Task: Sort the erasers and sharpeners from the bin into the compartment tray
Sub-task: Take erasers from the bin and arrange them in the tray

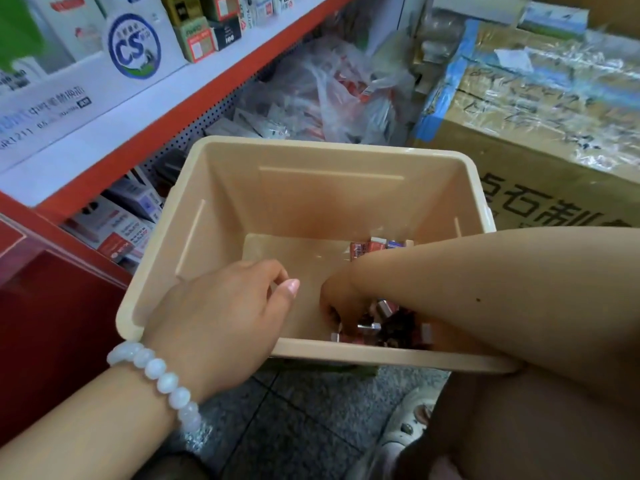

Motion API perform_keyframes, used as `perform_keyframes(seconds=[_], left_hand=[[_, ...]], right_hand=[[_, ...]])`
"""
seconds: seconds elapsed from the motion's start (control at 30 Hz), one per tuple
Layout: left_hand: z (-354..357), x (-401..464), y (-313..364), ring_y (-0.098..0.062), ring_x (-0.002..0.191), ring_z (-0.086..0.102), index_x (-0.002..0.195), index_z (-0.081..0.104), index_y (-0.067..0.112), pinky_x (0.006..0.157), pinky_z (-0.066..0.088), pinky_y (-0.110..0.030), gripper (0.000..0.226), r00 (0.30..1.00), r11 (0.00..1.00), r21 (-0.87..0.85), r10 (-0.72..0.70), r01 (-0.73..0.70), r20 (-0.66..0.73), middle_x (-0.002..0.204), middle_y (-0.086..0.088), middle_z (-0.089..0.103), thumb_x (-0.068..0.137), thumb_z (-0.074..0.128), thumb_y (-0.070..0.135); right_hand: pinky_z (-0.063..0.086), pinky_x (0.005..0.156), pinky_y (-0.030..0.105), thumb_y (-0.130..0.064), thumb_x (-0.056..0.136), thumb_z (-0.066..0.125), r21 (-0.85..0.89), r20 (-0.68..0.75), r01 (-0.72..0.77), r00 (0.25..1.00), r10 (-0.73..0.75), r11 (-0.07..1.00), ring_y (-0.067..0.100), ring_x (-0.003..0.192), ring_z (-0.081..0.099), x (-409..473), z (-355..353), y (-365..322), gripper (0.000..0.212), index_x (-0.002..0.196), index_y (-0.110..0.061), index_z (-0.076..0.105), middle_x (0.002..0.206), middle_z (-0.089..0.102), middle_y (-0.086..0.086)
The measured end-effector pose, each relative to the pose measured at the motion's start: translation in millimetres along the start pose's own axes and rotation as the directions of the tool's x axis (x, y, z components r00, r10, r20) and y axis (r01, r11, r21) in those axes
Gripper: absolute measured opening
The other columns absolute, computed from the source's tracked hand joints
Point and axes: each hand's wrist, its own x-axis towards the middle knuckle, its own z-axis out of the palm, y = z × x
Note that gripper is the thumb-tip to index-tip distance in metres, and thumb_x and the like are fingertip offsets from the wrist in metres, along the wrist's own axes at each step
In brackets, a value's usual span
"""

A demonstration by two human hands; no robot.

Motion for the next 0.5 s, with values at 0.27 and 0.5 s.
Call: perform_keyframes(seconds=[0.27, 0.5], left_hand=[[-0.1, 1.2, -0.3, -0.013, 0.097, 0.057, 0.101, 0.047, 0.037, 0.081, 0.047, -0.033, 0.043, 1.000, 1.000, 0.023, 0.000, 0.000, 0.008, 0.101, 0.016, 0.058, 0.084, 0.014, 0.060], [-1.6, 0.0, 1.0, -0.014, 0.097, 0.057, 0.103, 0.048, 0.036, 0.082, 0.047, -0.034, 0.042, 1.000, 1.000, 0.014, -0.007, 0.007, 0.019, 0.103, 0.014, 0.059, 0.088, 0.015, 0.058]], right_hand=[[0.053, 0.083, 0.036, -0.025, 0.077, 0.071, 0.064, 0.034, -0.031, 0.999, 0.029, 0.997, 0.026, 0.084, 0.062, 2.5, -1.2, 4.2, 0.029, 0.103, -0.011, 0.071, 0.105, 0.069, 0.012], [0.055, 0.076, 0.034, -0.022, 0.082, 0.069, 0.212, 0.124, -0.023, 0.992, -0.004, 0.977, 0.026, 0.080, 0.060, -13.2, -3.9, 6.1, 0.034, 0.114, -0.009, 0.066, 0.095, 0.065, 0.008]])
